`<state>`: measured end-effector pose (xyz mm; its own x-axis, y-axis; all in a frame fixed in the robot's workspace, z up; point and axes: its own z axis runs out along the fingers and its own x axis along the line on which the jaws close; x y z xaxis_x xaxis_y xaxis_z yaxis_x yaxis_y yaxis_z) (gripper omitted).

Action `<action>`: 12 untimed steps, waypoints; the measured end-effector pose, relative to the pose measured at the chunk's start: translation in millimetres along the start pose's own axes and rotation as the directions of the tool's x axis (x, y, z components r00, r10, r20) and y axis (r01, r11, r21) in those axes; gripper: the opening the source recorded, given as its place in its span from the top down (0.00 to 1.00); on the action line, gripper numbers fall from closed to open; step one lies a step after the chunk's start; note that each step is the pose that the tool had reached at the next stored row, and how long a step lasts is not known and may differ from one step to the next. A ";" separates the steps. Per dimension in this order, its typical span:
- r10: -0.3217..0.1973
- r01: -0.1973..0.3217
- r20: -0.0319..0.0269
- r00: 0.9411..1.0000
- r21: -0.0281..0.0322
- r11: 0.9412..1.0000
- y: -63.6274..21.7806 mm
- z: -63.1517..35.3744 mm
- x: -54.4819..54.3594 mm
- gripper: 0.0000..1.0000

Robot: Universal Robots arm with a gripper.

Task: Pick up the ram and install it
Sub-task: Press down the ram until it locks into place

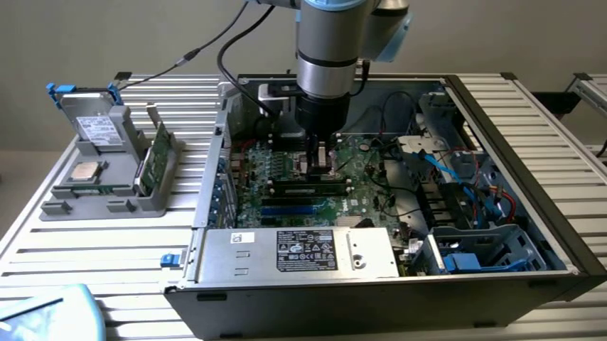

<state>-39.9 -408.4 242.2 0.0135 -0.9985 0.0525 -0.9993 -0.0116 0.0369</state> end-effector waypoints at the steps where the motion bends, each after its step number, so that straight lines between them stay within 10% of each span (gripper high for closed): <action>1: 0.000 0.000 0.000 1.000 0.000 1.000 0.0 0.0 0.0 0.89; 12: 0.029 -0.029 0.001 1.000 -0.002 1.000 0.2 0.2 0.0 0.89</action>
<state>-40.1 -408.4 242.0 -0.0158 -0.9985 0.0527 -0.9992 0.0177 0.0370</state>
